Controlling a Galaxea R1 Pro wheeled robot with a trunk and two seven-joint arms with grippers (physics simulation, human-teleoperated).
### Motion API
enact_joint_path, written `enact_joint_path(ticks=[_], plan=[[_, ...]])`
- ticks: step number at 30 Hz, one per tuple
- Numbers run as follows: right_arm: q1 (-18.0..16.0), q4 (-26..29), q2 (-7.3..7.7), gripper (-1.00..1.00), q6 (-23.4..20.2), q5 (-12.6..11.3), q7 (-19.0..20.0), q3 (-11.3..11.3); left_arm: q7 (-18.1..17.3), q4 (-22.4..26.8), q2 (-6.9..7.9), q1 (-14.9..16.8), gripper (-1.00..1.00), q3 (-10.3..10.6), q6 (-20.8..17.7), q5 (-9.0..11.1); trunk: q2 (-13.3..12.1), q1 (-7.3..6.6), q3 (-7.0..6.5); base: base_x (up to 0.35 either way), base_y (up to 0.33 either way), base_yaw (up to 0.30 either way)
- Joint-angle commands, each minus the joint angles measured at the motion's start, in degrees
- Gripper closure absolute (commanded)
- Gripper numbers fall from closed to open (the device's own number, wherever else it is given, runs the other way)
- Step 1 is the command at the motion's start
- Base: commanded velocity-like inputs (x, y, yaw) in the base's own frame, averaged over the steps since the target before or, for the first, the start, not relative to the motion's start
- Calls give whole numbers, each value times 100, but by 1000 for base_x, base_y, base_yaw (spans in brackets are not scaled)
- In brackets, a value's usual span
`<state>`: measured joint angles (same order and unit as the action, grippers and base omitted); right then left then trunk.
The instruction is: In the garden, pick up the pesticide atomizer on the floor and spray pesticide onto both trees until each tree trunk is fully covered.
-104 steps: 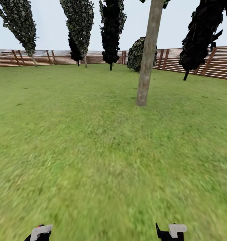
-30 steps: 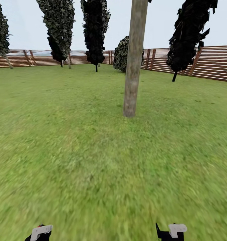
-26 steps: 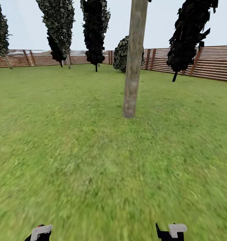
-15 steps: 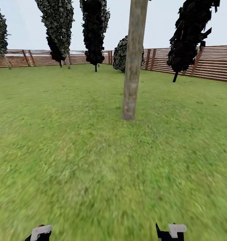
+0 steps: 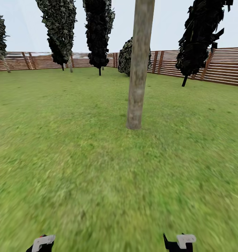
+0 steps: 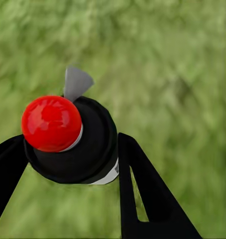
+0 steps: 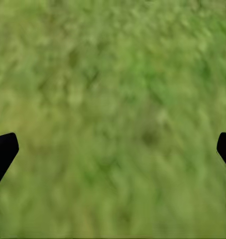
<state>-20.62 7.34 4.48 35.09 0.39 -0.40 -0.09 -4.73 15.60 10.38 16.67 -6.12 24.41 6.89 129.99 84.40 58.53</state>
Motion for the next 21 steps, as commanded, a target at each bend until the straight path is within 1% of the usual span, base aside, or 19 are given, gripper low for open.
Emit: enact_joint_path(ticks=[1,21], plan=[[-3,-4,0,-100,16,5,-4,0,-55,-5,0,3,100,-19,11,58,2,2,5,340,-88,0],[-4,-4,-8,-100,16,1,-4,0,-55,-3,0,7,100,-20,11,58,2,2,5,339,-88,0]])
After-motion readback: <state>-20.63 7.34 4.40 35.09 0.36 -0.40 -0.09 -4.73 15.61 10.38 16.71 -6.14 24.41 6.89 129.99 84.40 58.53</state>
